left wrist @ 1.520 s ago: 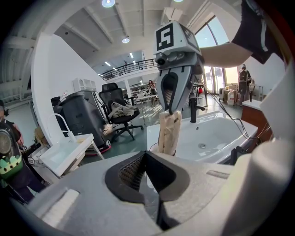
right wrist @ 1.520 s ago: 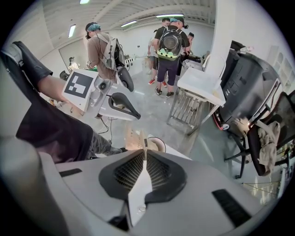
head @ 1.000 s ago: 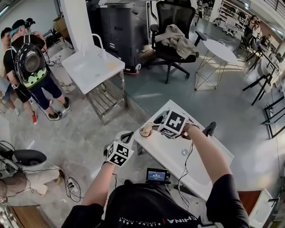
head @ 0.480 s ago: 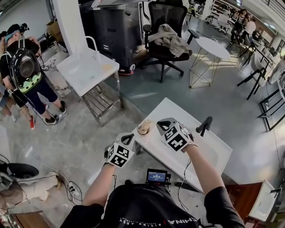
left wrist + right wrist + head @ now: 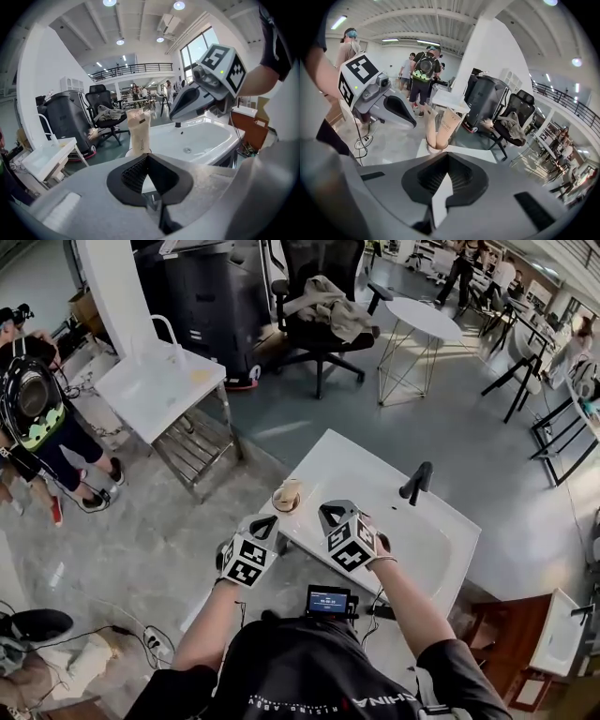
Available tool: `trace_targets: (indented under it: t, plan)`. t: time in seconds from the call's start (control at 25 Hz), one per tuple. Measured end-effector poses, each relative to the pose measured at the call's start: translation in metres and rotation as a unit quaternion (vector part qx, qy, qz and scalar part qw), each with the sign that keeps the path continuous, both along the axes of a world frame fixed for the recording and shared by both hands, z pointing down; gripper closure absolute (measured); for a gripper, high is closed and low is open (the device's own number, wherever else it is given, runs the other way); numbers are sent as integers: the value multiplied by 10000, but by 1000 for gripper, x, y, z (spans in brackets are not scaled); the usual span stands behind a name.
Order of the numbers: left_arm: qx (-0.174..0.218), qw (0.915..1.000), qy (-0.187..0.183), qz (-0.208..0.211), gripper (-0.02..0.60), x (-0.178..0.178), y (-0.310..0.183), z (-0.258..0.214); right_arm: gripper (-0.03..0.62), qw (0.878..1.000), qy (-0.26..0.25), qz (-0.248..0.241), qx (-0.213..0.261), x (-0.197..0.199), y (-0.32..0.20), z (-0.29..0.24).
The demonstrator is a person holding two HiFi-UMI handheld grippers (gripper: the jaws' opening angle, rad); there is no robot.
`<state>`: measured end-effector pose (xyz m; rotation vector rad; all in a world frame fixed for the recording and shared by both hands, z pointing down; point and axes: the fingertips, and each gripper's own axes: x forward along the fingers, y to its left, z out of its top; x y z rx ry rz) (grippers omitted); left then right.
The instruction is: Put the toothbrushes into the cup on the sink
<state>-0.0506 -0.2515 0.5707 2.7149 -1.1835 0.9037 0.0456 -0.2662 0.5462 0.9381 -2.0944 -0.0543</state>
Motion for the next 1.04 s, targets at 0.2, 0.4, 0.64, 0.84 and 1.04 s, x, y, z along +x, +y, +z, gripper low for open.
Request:
trace_targets:
  t: [0.2, 0.4, 0.64, 0.84, 1.04]
  plan:
    - [-71, 9999, -13, 109, 577, 8, 6, 7, 586, 10000, 8, 64, -68, 0, 10, 9]
    - [-91, 9999, -106, 69, 577, 10, 7, 12, 586, 9999, -71, 133, -57, 0, 13, 12]
    - [-127, 9999, -16, 117, 577, 9, 5, 14, 586, 9997, -142, 185, -77, -1, 10, 15]
    - [-158, 9998, 46, 126, 577, 8, 7, 13, 586, 9996, -180, 195, -27, -2, 7, 11]
    - [-166, 9998, 48, 84, 577, 7, 10, 11, 586, 9997, -209, 159, -20, -1, 9, 8]
